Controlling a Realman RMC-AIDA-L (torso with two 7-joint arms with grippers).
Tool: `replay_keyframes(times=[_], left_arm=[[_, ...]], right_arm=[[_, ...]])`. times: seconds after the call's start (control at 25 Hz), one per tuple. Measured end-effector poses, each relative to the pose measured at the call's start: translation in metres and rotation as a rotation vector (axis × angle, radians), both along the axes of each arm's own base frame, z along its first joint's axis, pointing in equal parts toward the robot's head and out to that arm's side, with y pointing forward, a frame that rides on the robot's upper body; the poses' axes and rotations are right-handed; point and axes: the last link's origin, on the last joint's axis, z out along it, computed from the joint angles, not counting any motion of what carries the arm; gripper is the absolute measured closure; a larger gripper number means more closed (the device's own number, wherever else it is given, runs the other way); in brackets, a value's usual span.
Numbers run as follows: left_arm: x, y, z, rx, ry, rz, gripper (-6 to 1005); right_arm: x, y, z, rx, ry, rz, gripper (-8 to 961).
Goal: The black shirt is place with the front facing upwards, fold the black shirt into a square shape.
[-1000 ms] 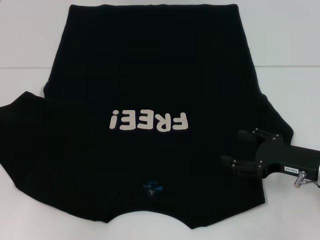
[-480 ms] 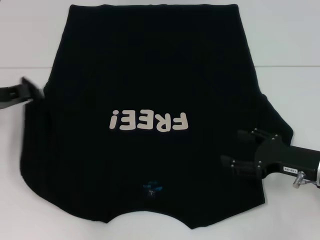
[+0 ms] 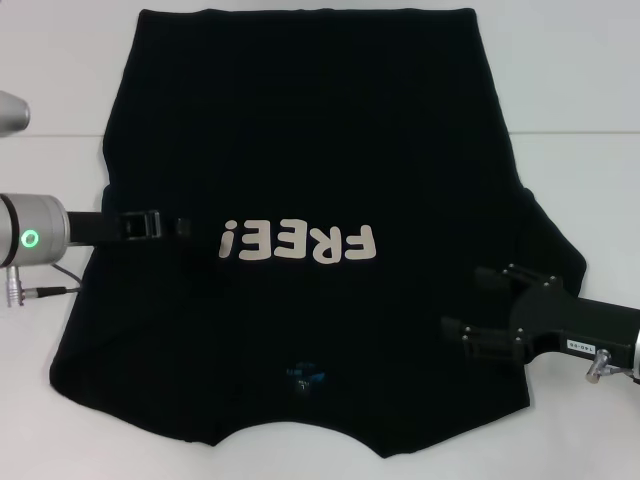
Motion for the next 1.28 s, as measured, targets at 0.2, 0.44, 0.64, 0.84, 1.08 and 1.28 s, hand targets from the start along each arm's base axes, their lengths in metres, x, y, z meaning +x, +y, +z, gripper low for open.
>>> replay_keyframes(times=[0.2, 0.44, 0.64, 0.84, 1.08, 1.28], left_arm=[[0.001, -0.005, 0.009, -0.009, -0.115, -0.010, 710], [0.013, -0.038, 0.015, -0.097, -0.267, -0.334, 587], [0.015, -0.073, -0.007, -0.043, -0.257, -0.628, 484], [0.017, -0.101, -0.026, -0.036, -0.215, -0.847, 239], [0.012, -0.110, -0.029, -0.043, -0.218, -0.843, 48], [0.010, -0.112, -0.031, -0.017, -0.206, -0.844, 48]], right_arm=[[0.000, 0.000, 0.001, -0.003, 0.005, -0.010, 102], [0.005, 0.015, 0.027, -0.025, 0.128, -0.263, 105], [0.013, 0.029, 0.083, -0.052, 0.219, -0.492, 108], [0.014, 0.041, 0.132, -0.105, 0.178, -0.742, 111], [0.013, 0.045, 0.171, -0.059, 0.074, -0.948, 115], [0.026, 0.040, 0.188, -0.002, 0.057, -1.048, 117]])
